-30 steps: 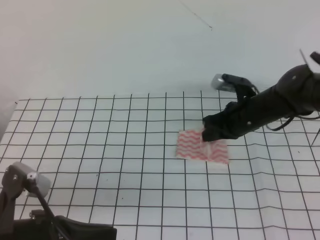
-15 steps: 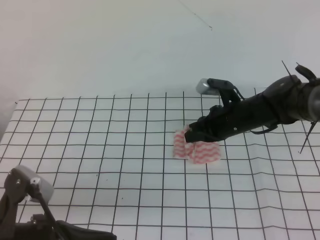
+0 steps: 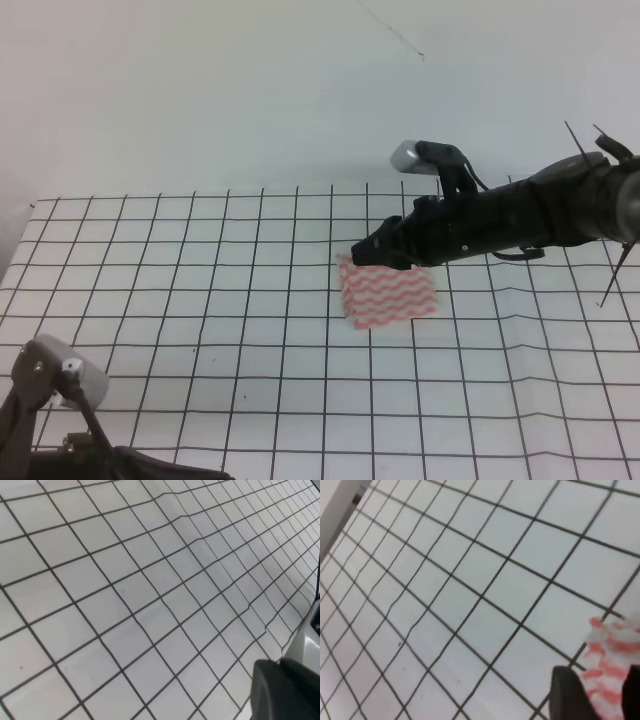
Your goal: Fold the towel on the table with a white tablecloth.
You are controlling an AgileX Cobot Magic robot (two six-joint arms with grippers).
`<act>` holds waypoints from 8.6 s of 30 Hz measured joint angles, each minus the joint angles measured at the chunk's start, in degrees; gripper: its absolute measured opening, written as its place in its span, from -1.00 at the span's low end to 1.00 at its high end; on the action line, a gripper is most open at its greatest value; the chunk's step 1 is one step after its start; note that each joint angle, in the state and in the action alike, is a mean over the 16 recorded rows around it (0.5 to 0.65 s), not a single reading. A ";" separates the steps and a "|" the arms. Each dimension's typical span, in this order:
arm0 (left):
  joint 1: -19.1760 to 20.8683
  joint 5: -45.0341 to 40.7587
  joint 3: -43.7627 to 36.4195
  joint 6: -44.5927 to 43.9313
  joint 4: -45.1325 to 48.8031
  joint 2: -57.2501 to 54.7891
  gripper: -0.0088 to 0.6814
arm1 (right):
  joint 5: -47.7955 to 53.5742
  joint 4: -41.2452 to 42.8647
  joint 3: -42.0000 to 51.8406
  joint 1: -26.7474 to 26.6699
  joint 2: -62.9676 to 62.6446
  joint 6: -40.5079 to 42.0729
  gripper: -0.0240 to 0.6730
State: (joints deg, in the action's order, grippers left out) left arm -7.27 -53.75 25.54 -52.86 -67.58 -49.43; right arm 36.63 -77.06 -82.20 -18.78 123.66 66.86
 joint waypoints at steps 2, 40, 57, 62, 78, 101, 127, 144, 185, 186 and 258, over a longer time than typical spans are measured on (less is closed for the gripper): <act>0.00 0.06 0.00 0.02 0.00 0.00 -0.97 | -0.08 0.04 0.00 0.06 -0.20 0.79 -0.32; 0.00 -0.25 0.00 0.59 -0.76 0.00 -0.97 | 1.10 16.75 -12.05 0.35 6.69 -1.79 -0.51; 0.00 -0.06 0.00 0.95 -0.71 0.00 -0.97 | -1.15 24.42 -14.17 -0.32 9.23 -9.31 -0.58; 0.00 -0.06 0.00 0.95 -0.74 0.00 -0.97 | -3.06 24.74 -15.50 -0.33 9.27 -11.63 -0.58; 0.00 -1.51 0.00 0.86 -0.75 0.00 -0.97 | -2.02 37.88 -18.56 -0.22 10.49 -18.69 -0.58; 0.00 0.50 0.00 -0.21 -2.43 0.00 -0.97 | 14.45 48.85 -18.67 0.76 5.68 -26.59 -0.59; 0.00 8.13 0.00 0.85 -3.33 15.64 -0.97 | 6.06 58.59 -14.12 6.29 -34.93 -43.64 -0.93; 0.00 19.27 0.00 3.03 -3.32 22.07 -0.97 | -12.95 72.46 32.49 6.29 -83.90 -54.62 -0.93; 0.00 19.90 0.00 1.27 -3.42 22.19 -0.97 | -7.41 72.55 51.04 6.29 -97.95 -55.91 -0.93; 0.00 19.90 0.00 1.18 -3.42 22.19 -0.97 | -7.41 72.55 51.04 6.29 -97.94 -55.91 -0.93; -3.55 36.51 -27.38 53.63 64.07 50.95 -0.97 | -9.94 75.35 55.63 8.82 -105.33 -56.28 -0.93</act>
State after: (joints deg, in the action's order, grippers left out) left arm -10.82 -17.24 -1.84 0.77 -3.50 1.53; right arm 26.68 -1.71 -26.57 -9.96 18.33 10.59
